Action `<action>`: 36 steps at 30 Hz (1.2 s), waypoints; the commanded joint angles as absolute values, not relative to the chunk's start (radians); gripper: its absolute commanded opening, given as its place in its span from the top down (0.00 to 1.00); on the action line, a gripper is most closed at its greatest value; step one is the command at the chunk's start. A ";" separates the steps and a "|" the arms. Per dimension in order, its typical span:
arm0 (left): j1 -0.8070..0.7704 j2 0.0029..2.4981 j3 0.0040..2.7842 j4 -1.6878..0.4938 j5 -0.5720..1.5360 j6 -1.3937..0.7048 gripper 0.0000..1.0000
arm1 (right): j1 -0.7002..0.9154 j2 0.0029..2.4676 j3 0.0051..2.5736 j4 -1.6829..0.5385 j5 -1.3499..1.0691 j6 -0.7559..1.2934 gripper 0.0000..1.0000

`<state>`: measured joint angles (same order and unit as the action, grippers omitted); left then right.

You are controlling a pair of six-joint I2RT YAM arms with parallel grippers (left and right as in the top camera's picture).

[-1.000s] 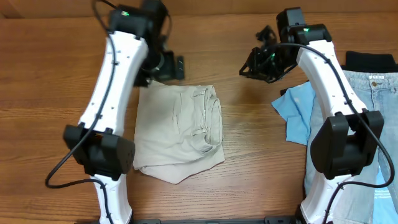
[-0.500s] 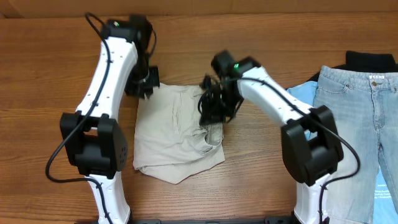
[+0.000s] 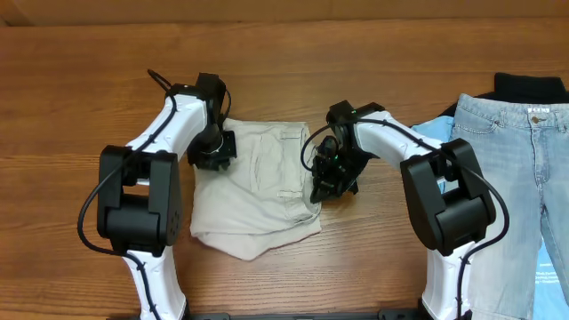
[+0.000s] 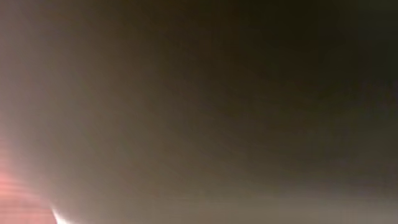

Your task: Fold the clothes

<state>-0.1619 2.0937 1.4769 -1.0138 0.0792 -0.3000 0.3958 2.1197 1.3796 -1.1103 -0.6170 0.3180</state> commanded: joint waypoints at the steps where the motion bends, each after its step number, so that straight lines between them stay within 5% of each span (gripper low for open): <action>1: -0.165 2.106 1.510 -0.945 0.157 -0.192 0.95 | 0.398 2.074 1.421 -1.108 -0.595 0.288 0.96; 3: -0.159 2.106 1.591 -1.044 0.154 -0.173 0.96 | 0.398 2.037 1.434 -1.109 -0.587 0.281 0.96; 10: -0.118 2.092 2.021 -1.465 0.125 -0.128 0.64 | 0.398 1.868 1.465 -1.050 -0.524 0.262 0.94; 11: -0.117 2.090 2.054 -1.501 0.128 -0.139 0.66 | 0.398 1.853 1.466 -1.038 -0.524 0.262 0.93; 14: -0.122 2.089 2.061 -1.599 0.128 -0.174 0.96 | 0.398 1.838 1.467 -1.016 -0.530 0.266 0.92; 17: -0.137 2.089 1.968 -1.665 0.126 -0.192 0.96 | 0.398 1.840 1.467 -1.014 -0.536 0.265 0.92; 29: -0.127 2.089 1.393 -1.351 0.088 -0.301 0.96 | 0.400 1.840 1.467 -0.974 -0.537 0.262 0.87; 31: -0.096 2.089 1.304 -1.218 0.034 -0.334 0.96 | 0.416 1.841 1.465 -0.911 -0.536 0.262 0.79; 36: 0.001 2.112 1.294 -0.998 0.067 -0.292 0.96 | 0.471 1.842 1.422 -0.717 -0.521 0.263 0.79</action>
